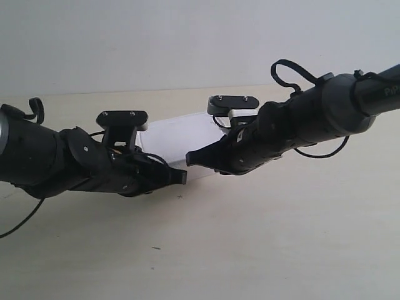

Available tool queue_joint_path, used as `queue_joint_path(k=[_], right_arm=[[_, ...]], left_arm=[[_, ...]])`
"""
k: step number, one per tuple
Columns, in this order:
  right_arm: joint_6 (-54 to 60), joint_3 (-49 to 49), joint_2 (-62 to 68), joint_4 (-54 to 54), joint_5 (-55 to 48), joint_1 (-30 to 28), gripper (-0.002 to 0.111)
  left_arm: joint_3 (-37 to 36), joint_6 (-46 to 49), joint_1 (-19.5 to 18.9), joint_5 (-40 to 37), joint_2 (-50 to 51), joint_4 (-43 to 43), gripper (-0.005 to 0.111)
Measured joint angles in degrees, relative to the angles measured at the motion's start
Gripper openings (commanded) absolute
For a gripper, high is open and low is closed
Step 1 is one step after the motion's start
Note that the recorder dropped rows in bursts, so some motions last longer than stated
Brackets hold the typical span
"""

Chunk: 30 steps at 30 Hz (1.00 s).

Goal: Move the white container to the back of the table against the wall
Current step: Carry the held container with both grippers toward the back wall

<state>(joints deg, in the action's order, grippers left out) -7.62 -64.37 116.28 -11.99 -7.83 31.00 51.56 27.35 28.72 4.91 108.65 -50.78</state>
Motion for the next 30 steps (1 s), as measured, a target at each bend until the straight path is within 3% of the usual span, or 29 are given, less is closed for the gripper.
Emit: queue_joint_path(k=[7, 11, 19, 30], right_arm=[[2.56, -0.57, 0.67, 0.13, 3.22, -1.69, 0.0], [3.13, -5.32, 4.14, 0.13, 2.89, -1.8, 0.0], [4.49, -13.84, 10.07, 0.13, 0.39, -4.27, 0.0], [6.98, -18.33, 12.19, 0.13, -1.61, -4.67, 0.0]], left_arm=[[4.81, 3.08, -5.08, 0.65, 1.64, -0.08, 0.0], [8.58, 4.8, -5.31, -0.02, 4.5, -0.12, 0.0], [9.41, 7.97, -7.26, 2.71, 6.91, -0.22, 0.0], [13.49, 8.44, -6.77, -0.04, 9.68, -0.22, 0.0]])
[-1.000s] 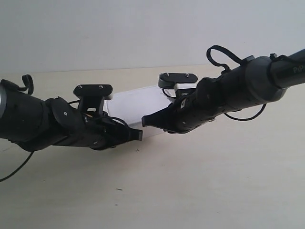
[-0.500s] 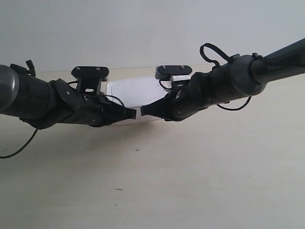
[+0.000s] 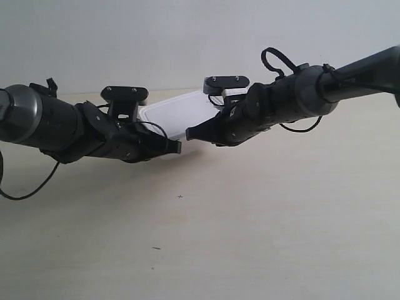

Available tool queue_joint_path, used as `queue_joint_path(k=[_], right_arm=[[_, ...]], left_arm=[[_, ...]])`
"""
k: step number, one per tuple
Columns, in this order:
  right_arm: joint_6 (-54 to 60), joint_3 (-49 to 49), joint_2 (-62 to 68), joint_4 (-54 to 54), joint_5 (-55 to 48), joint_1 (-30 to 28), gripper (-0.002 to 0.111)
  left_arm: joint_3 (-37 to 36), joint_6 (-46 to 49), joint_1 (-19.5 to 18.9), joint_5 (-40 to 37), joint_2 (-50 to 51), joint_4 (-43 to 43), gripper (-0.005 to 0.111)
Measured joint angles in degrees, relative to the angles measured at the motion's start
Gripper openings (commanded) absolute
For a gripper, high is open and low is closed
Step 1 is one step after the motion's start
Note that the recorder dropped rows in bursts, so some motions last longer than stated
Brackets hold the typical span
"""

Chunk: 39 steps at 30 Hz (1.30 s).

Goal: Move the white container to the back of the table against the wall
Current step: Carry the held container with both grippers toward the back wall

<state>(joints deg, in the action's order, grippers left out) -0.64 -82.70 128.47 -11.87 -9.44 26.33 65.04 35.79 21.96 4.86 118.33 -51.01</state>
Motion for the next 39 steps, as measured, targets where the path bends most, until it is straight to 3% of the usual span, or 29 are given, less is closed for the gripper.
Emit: queue_joint_path(k=[11, 27, 39], right_arm=[[0.0, -4.08, 3.04, 0.0, -0.36, 0.0, 0.0], [0.0, -9.75, 6.03, 0.0, -2.06, -0.49, 0.0], [0.0, -10.01, 6.79, 0.0, 1.29, -0.37, 0.0]], left_arm=[[0.76, 0.0, 0.35, 5.48, 0.93, -0.11, 0.0], [12.46, 4.28, -1.57, 6.5, 8.08, -0.25, 0.0], [15.22, 7.0, -5.63, 7.64, 8.75, -1.96, 0.0]])
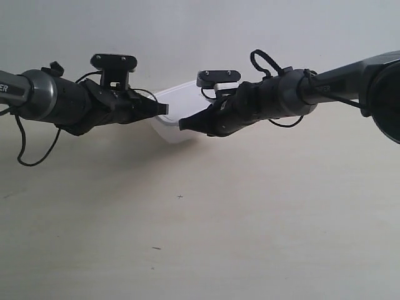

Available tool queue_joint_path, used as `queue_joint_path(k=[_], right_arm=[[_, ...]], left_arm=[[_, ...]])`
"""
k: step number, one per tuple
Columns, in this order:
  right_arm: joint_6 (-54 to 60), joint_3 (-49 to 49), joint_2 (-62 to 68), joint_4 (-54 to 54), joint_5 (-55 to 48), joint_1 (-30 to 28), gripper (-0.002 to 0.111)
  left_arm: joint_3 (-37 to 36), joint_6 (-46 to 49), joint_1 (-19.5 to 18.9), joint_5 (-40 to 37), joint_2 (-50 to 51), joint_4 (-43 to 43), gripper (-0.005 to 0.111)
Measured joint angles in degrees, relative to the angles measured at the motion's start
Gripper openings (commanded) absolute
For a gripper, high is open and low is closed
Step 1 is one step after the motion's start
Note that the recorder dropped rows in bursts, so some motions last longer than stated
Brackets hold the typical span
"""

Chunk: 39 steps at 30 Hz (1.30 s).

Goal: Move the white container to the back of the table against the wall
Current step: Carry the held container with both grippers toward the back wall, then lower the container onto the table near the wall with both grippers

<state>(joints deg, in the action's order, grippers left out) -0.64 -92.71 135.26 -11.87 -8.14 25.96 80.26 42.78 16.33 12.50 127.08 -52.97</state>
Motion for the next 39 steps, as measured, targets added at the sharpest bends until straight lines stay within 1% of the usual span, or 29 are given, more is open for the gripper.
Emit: queue_joint_path(k=[3, 6, 9, 11, 13, 16, 18, 22, 26, 33, 39], right_arm=[[0.0, -0.17, 0.0, 0.0, 1.01, 0.0, 0.0], [0.0, -2.33, 0.85, 0.0, 0.75, 0.0, 0.0], [0.0, -5.23, 2.07, 0.0, -0.41, 0.0, 0.0], [0.0, -8.84, 3.48, 0.0, -2.37, 0.0, 0.0], [0.0, -11.51, 4.72, 0.0, -3.82, 0.0, 0.0], [0.0, -14.16, 5.87, 0.0, -4.66, 0.0, 0.0], [0.0, -15.51, 6.3, 0.0, -4.79, 0.0, 0.0], [0.0, -15.89, 6.43, 1.45, -7.77, 0.0, 0.0], [0.0, -15.89, 6.43, 2.14, -10.56, -1.78, 0.0], [0.0, -15.89, 6.43, 2.36, -11.75, -4.8, 0.0], [0.98, -15.89, 6.43, 2.53, -10.78, -5.14, 0.0]], left_arm=[[0.0, 0.99, -0.24, 1.16, -0.21, 0.0, 0.0], [0.0, 1.53, -0.26, 3.17, -1.4, 0.0, 0.0], [0.1, 2.76, -0.26, 4.19, -2.8, 0.0, 0.0], [0.1, 4.1, -0.26, 4.55, -3.77, 0.0, 0.0], [0.1, 4.58, -0.26, 3.48, -3.92, -0.11, 0.0], [0.1, 4.73, -0.26, -1.38, -3.92, -0.22, 0.0], [0.1, 4.73, -0.26, -3.07, -3.92, -1.21, 0.0], [0.1, 4.73, -0.26, -6.62, -3.92, -2.4, 0.0], [1.52, 2.8, -0.16, -8.92, -0.61, -2.68, 0.0], [5.46, 2.29, 1.59, -9.25, 3.84, -2.68, 0.0], [9.57, 2.29, 1.92, -8.64, 6.16, -2.68, 0.0]])
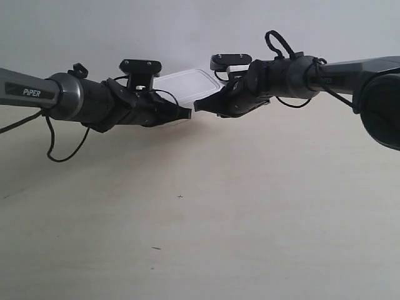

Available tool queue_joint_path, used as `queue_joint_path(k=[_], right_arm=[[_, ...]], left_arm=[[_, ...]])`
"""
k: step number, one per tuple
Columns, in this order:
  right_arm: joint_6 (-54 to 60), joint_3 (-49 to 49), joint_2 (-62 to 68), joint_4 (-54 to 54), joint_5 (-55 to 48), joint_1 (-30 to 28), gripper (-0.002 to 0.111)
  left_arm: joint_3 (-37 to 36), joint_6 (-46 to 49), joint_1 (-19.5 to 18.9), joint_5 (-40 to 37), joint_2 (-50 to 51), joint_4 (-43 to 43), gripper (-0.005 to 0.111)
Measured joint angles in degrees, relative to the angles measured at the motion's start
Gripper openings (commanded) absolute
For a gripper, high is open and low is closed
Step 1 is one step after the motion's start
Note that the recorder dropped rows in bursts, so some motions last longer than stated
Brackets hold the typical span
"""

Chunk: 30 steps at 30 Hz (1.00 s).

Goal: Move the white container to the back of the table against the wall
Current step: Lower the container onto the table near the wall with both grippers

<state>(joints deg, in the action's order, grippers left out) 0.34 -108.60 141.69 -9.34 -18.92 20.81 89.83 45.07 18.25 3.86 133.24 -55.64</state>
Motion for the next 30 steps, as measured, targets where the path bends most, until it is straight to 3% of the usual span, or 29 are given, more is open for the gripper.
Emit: queue_joint_path(k=[30], right_arm=[[0.47, -0.04, 1.21, 0.0, 12.14, -0.12, 0.0]], left_arm=[[7.2, 4.97, -0.91, 3.83, 3.95, 0.11, 0.0]])
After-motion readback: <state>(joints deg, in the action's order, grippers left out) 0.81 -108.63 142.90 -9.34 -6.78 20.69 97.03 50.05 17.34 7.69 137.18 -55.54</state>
